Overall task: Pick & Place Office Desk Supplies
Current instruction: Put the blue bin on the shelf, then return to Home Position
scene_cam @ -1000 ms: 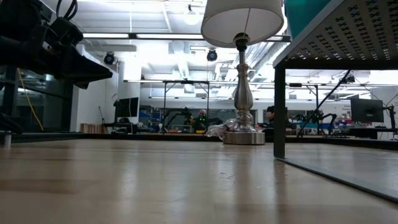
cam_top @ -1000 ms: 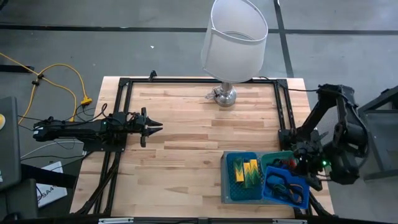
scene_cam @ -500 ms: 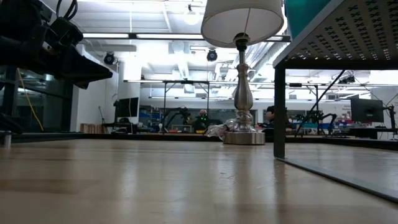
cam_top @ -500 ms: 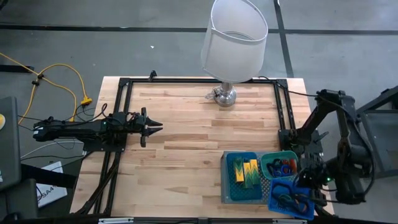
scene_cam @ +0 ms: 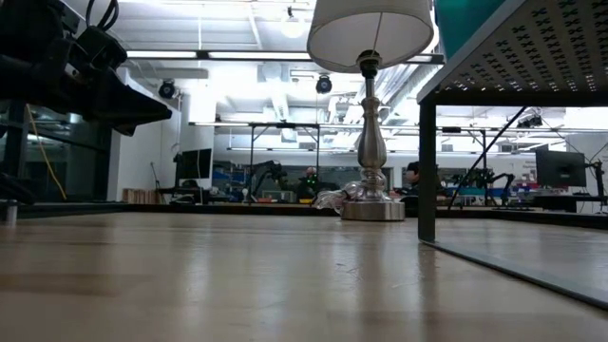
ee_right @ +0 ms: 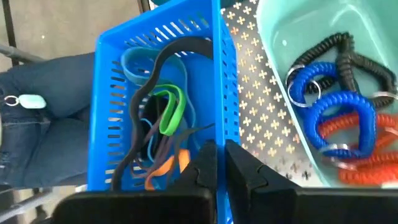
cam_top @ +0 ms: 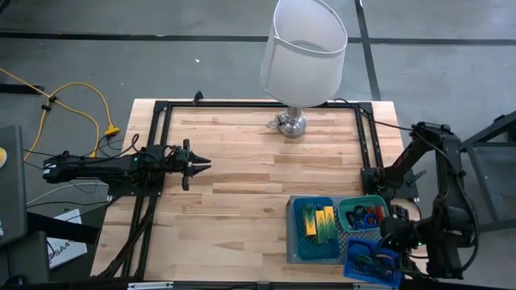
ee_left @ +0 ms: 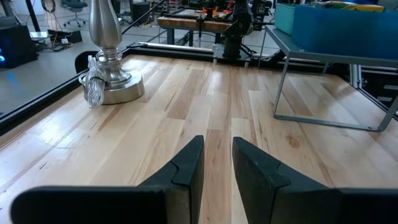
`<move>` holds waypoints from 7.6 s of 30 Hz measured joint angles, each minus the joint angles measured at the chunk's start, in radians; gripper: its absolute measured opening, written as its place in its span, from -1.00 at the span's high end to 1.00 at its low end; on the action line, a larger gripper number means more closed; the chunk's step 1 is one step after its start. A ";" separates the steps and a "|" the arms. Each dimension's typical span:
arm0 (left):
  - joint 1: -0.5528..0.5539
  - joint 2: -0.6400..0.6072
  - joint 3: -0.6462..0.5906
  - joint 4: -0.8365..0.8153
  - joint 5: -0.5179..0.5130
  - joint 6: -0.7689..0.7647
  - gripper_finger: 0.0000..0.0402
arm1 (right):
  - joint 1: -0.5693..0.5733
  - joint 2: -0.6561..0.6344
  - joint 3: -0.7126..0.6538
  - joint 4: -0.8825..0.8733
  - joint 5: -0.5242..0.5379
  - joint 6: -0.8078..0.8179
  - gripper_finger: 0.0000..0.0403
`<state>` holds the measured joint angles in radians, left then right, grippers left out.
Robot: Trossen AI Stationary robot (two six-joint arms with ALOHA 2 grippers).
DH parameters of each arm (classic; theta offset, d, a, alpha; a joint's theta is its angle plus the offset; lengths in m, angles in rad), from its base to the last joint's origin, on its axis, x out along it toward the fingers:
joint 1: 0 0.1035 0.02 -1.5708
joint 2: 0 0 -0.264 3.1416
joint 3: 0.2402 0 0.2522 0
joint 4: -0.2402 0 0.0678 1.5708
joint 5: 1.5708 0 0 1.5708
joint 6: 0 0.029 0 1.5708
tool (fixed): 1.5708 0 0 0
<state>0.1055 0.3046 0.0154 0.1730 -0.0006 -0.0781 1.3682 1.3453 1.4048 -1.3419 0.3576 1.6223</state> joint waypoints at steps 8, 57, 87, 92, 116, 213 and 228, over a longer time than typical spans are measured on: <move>0.000 0.000 0.000 0.000 0.000 0.000 0.61 | 0.000 -0.090 -0.135 0.087 0.014 -0.026 0.98; 0.000 0.000 0.000 0.000 0.000 0.000 0.61 | -0.082 -0.178 -0.221 0.095 0.036 -0.205 0.65; 0.000 0.000 0.000 0.000 0.000 0.000 0.61 | -0.297 -0.333 -0.221 0.102 0.251 -0.546 0.65; 0.000 0.000 0.000 0.000 0.000 0.000 0.61 | -0.435 -0.338 -0.221 0.174 0.255 -0.758 0.65; 0.000 0.000 0.000 0.000 0.000 0.000 0.61 | -1.011 -0.615 -0.519 0.613 0.032 -1.360 0.65; 0.000 0.000 0.000 0.000 0.000 0.000 0.61 | -1.365 -1.338 -1.398 1.355 -0.361 -1.414 0.65; 0.000 0.000 0.000 0.000 0.000 0.000 0.61 | -1.365 -1.338 -1.399 1.355 -0.360 -1.409 0.65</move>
<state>0.1055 0.3050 0.0154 0.1734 -0.0006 -0.0782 0.0036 0.0074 0.0055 0.0132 -0.0028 0.2131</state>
